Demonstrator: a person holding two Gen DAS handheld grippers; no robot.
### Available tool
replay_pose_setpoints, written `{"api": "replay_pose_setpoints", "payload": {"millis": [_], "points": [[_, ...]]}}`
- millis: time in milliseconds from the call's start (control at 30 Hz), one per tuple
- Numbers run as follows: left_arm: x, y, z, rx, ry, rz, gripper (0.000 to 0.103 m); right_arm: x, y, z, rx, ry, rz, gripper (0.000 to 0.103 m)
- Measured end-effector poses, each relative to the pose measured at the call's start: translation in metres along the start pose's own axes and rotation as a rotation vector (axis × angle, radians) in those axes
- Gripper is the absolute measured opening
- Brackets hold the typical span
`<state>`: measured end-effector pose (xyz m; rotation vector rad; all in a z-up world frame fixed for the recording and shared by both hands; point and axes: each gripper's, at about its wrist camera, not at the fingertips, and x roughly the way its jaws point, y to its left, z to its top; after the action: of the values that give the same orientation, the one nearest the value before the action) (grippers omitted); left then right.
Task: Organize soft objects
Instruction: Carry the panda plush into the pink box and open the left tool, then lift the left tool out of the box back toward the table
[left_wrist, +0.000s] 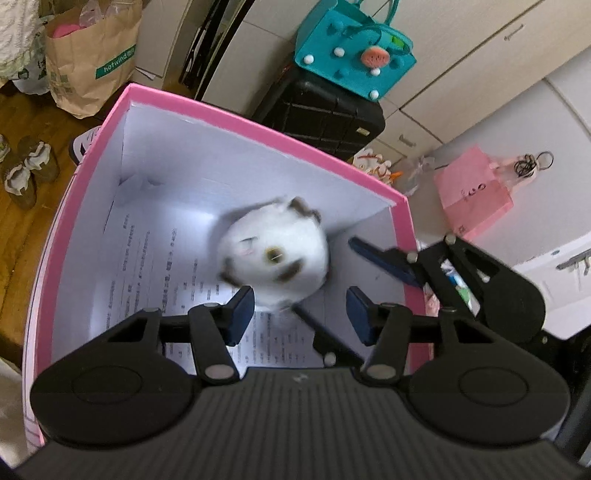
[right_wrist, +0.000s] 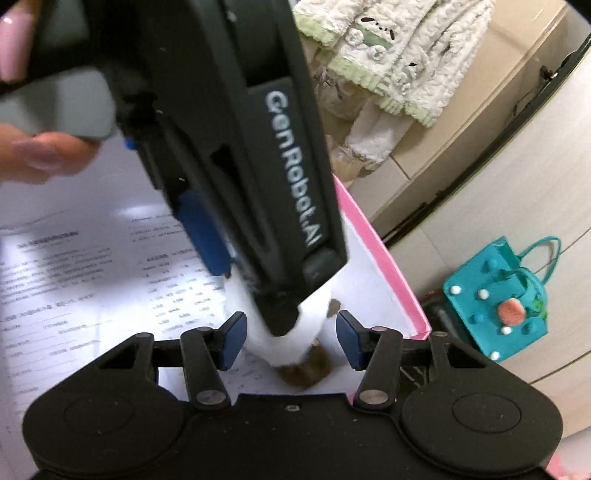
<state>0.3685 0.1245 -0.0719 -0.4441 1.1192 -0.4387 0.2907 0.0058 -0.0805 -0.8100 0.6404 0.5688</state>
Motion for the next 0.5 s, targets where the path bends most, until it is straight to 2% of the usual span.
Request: {"api": "replay_pose_setpoints", "payload": {"millis": [33, 100, 133, 267, 433, 500], "points": [[0.000, 0.002, 0.000, -0.005, -0.009, -0.005, 0.053, 0.000, 0.000, -0.001, 0.009, -0.003, 0.015, 0.057], [0.004, 0.005, 0.003, -0.015, -0.004, -0.019, 0.048, 0.001, 0.002, 0.000, 0.012, -0.004, 0.019, 0.036], [0.007, 0.007, 0.003, -0.024, 0.003, -0.019, 0.047, 0.000, 0.003, -0.002, 0.014, -0.003, 0.015, 0.034], [0.014, 0.007, 0.004, -0.040, 0.005, -0.014, 0.047, -0.012, -0.001, -0.008, 0.056, -0.029, 0.039, 0.034], [-0.003, 0.006, -0.001, -0.021, -0.039, -0.007, 0.047, -0.050, -0.015, -0.018, 0.183, -0.090, 0.132, 0.037], [-0.015, 0.001, -0.005, 0.015, -0.060, 0.009, 0.052, -0.063, -0.020, -0.022, 0.251, -0.104, 0.187, 0.037]]}}
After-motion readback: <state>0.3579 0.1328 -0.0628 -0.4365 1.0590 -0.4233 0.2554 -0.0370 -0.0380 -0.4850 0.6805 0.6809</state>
